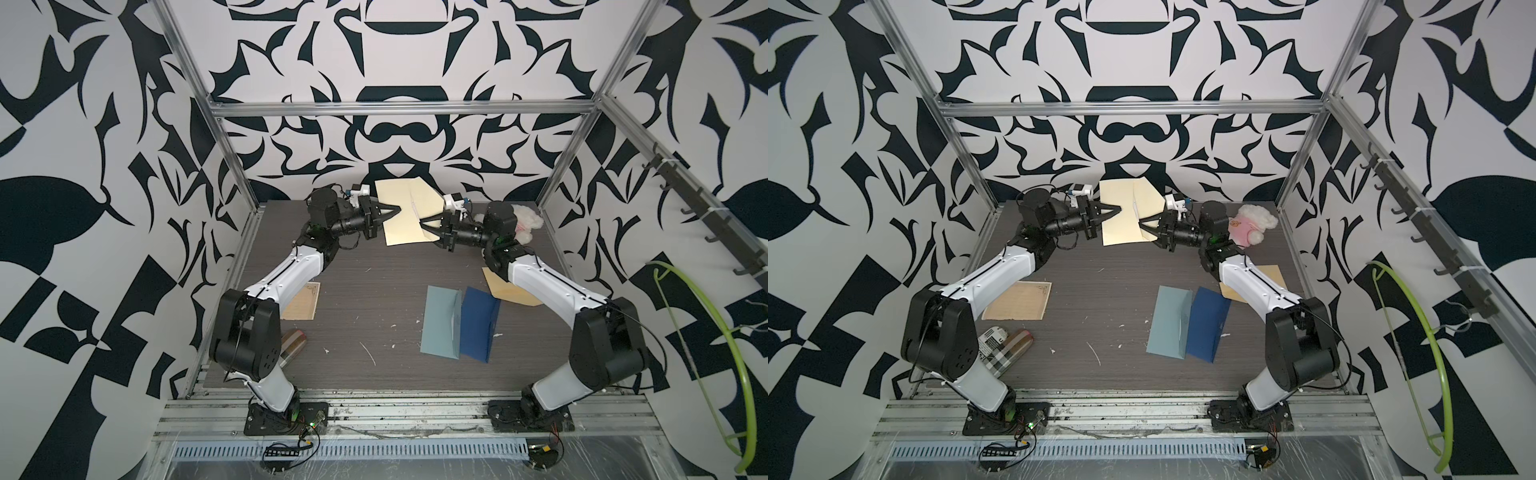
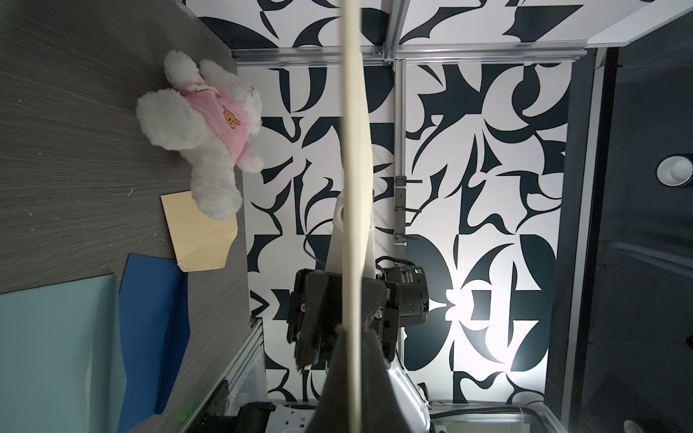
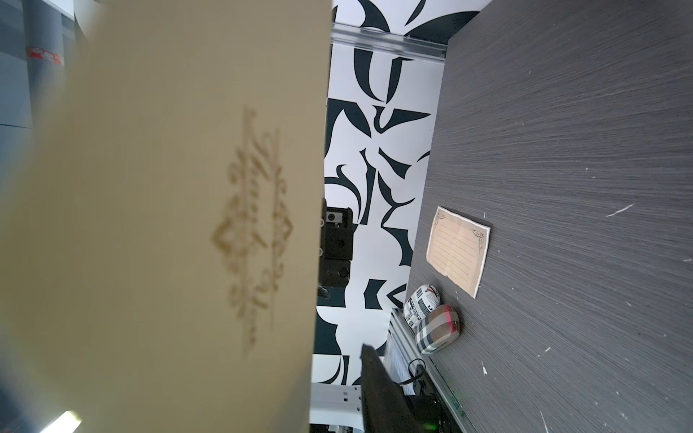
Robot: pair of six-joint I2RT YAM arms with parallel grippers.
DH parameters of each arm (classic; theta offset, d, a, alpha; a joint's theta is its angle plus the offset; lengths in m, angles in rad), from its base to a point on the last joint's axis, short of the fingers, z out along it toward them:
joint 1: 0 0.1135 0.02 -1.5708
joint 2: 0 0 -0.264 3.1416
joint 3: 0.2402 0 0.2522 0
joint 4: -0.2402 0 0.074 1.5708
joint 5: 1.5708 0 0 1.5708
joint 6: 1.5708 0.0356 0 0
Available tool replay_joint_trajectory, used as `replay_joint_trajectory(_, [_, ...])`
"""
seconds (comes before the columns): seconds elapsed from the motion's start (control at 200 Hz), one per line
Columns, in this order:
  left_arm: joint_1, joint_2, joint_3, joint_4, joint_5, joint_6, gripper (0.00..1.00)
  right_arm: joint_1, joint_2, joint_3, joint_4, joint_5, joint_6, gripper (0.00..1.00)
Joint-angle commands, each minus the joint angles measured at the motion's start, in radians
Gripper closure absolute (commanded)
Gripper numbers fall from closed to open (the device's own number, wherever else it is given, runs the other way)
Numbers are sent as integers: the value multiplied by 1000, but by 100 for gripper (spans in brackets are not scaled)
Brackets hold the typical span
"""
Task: Take the letter paper out of the envelope
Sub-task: Pick up the envelope from the envelope.
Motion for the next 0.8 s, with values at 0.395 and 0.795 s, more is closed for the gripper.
replay_joint_trajectory(0.395, [-6,-14,11,-8,3,45,100,38,-24,5,79,41,30,87])
replay_joint_trajectory(0.795, [-5,-24,3,-33,-4,65,100,38,-53,-9,8,84,-21,100])
